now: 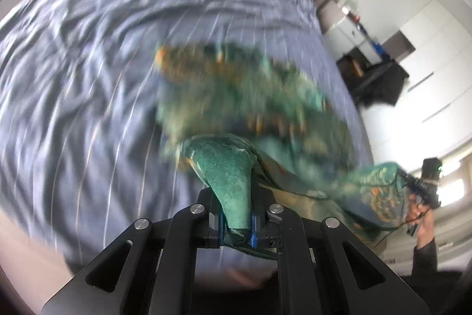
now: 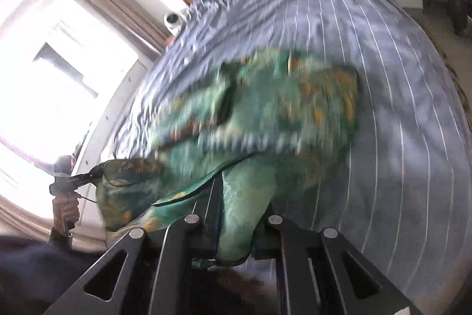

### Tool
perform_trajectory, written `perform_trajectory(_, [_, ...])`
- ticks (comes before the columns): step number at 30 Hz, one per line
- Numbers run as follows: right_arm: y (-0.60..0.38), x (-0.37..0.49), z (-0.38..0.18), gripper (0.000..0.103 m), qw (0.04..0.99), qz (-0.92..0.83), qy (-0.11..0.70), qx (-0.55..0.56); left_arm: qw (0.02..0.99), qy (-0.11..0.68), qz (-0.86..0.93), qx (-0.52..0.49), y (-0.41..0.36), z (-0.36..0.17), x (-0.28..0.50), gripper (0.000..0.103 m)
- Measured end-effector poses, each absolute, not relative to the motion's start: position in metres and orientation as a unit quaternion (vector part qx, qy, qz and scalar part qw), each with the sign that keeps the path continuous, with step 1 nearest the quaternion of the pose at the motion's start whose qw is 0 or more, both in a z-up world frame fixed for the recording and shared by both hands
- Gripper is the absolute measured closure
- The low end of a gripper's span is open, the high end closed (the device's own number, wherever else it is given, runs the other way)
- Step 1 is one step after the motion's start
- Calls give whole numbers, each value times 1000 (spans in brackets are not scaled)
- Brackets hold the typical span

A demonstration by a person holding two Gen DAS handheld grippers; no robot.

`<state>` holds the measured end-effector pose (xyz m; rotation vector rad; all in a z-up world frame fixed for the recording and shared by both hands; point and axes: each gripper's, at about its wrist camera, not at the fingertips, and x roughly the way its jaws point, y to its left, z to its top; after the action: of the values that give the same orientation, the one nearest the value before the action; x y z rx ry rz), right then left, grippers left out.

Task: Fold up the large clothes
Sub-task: 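Lift the hem with both grippers and fold it up toward the collar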

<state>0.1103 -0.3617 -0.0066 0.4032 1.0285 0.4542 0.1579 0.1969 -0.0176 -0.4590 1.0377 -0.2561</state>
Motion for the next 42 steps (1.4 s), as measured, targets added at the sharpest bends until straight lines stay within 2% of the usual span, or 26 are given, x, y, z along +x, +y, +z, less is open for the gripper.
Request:
perform_trajectory(5, [-390, 211, -41, 89, 824, 195, 461, 267, 855, 484, -94, -164, 178, -30, 251, 91])
perform_trajectory(7, [-400, 242, -66, 89, 818, 172, 463, 294, 857, 486, -77, -151, 172, -43, 280, 87])
perform_trajectory(10, [-409, 273, -106, 88, 802, 135, 478, 332, 849, 497, -82, -159, 168, -62, 305, 65])
perform_trajectory(12, [-411, 283, -129, 86, 788, 116, 489, 356, 844, 498, -99, -172, 167, -67, 311, 36])
perform_trajectory(13, [-413, 286, -134, 84, 782, 110, 494, 364, 850, 489, -97, -172, 169, -64, 309, 29])
perform_trajectory(14, [-415, 288, -141, 80, 773, 105, 497, 380, 855, 480, -95, -171, 172, -60, 307, 18])
perform_trajectory(15, [-417, 288, -143, 76, 765, 109, 491, 402, 861, 467, -102, -175, 178, -56, 301, 13])
perform_trajectory(16, [-419, 283, -143, 62, 761, 118, 479, 421, 863, 458, -111, -180, 181, -51, 296, 12])
perform_trajectory(17, [-423, 280, -139, 42, 757, 132, 461, 444, 866, 451, -120, -181, 186, -48, 292, 10])
perform_trajectory(19, [-431, 275, -128, 14, 757, 145, 435, 465, 870, 445, -130, -167, 191, -47, 285, 8])
perform_trajectory(22, [-435, 272, -108, 13, 783, 140, 424, 433, 868, 466, -133, -111, 179, -63, 286, 9])
perform_trajectory(25, [-411, 280, -98, 13, 829, 113, 460, 297, 861, 492, -119, -42, 152, -89, 304, 13])
perform_trajectory(27, [-389, 287, -102, 13, 841, 108, 483, 220, 858, 504, -98, -15, 136, -102, 320, 23])
perform_trajectory(29, [-369, 297, -110, 13, 846, 99, 494, 175, 853, 516, -78, -13, 127, -114, 335, 29])
perform_trajectory(31, [-352, 305, -117, 14, 847, 96, 501, 152, 848, 528, -49, -12, 125, -123, 345, 67])
perform_trajectory(32, [-344, 309, -122, 20, 844, 85, 512, 135, 846, 532, -21, -5, 126, -127, 347, 100])
perform_trajectory(33, [-338, 311, -126, 32, 843, 67, 521, 113, 846, 533, -4, -10, 129, -129, 346, 102])
perform_trajectory(34, [-334, 311, -126, 75, 844, 48, 526, 91, 855, 519, 10, -26, 135, -125, 342, 103])
perform_trajectory(35, [-330, 310, -124, 87, 848, 22, 525, 63, 861, 506, 23, -32, 138, -119, 338, 103])
perform_trajectory(42, [-306, 301, -47, 89, 919, -24, 391, -35, 895, 438, 52, -60, 152, -59, 346, 103])
